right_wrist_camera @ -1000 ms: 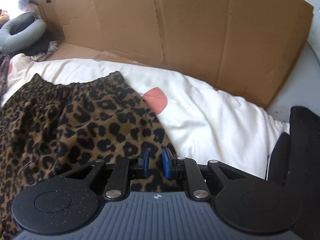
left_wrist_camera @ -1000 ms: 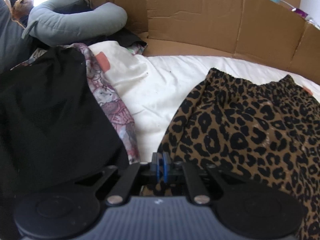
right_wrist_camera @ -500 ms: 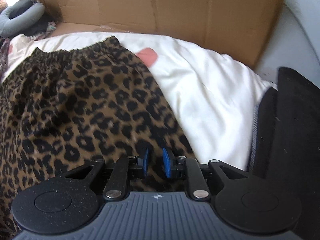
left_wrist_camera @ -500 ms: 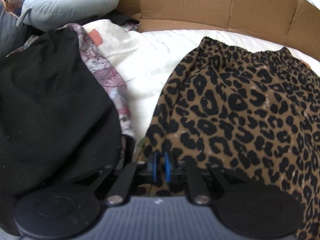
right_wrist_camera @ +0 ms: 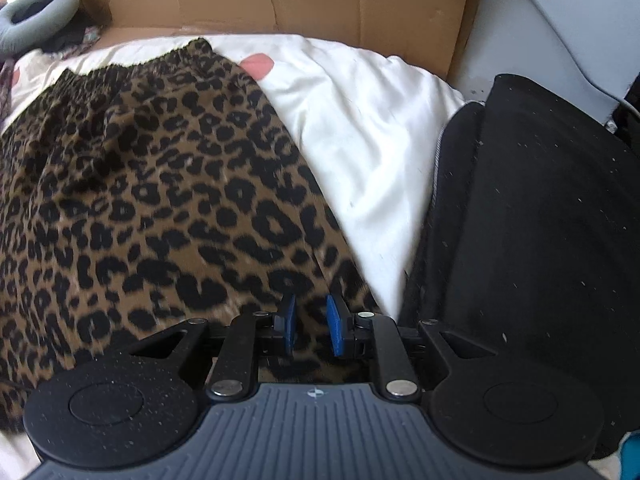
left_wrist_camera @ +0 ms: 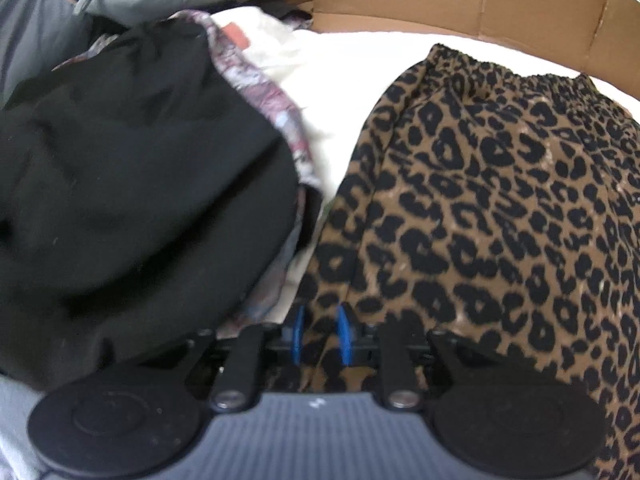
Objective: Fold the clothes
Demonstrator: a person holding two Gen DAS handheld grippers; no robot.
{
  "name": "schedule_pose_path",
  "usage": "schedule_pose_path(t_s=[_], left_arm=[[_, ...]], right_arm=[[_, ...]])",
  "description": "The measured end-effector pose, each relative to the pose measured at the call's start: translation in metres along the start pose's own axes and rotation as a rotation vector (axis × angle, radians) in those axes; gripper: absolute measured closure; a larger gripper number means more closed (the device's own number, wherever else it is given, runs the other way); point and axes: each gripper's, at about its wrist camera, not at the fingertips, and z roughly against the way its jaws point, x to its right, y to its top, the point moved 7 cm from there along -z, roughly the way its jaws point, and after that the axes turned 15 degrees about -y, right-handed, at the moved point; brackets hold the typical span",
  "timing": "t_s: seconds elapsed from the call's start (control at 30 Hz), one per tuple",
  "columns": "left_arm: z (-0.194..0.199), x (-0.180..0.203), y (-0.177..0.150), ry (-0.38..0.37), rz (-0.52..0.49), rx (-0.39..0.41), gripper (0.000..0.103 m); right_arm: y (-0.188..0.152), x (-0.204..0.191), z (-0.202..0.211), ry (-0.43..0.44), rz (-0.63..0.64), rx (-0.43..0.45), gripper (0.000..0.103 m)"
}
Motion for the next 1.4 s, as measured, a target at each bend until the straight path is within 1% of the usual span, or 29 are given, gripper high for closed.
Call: schedule_pose_path(t_s=[0.1,0.23,0.43,0.57,0.73,0.83,0.97,1.07,1.17,1.3,1.37,1.4], left_arm=[[0.006,-0.006,-0.008,0.006,0.016,-0.007,0.080],[0.014,-0.017,-0.021,0.032,0.035,-0.019,0.080],[0.027,-0.037,-0.040,0.057,0.113,-0.027,0.079],[0.039,-0.041,-0.044,0.064,0.117,-0.018,0.079],[0.052,-0.046,-0.047,0.067,0.132,0.010,0.080],[0.056,-0.048,-0.049,0.045,0.159,0.038,0.080],[0.051,-0.044,-0.047,0.012,0.183,0.055,0.080],[0.043,-0.042,-0.045,0.004,0.170,0.050,0.080],[0.034,-0.041,-0.046,-0.025,0.181,0.038,0.080],[0.028,-0.041,-0.050,-0.029,0.174,0.029,0.076],[0.028,-0.042,-0.052,-0.036,0.176,0.026,0.075],[0.028,-0.042,-0.053,-0.038,0.170,0.023,0.075]], right_arm=[[-0.010,-0.001,0.007,-0.019,0.068,0.005,0.080],[-0.020,0.000,0.018,-0.040,0.121,-0.002,0.080],[-0.027,0.005,0.026,-0.056,0.102,-0.027,0.079],[-0.022,0.009,0.037,-0.054,0.046,-0.024,0.078],[-0.016,-0.011,0.043,0.011,-0.001,-0.029,0.076],[-0.012,-0.024,0.046,0.051,-0.022,-0.032,0.076],[-0.006,-0.042,0.051,0.103,-0.051,-0.036,0.076],[-0.005,-0.060,0.052,0.133,-0.035,-0.034,0.076],[-0.002,-0.077,0.054,0.161,-0.013,-0.029,0.076],[0.004,-0.096,0.058,0.219,-0.011,-0.025,0.076],[0.005,-0.108,0.059,0.244,0.004,-0.020,0.073],[0.006,-0.114,0.060,0.256,0.009,-0.018,0.070]])
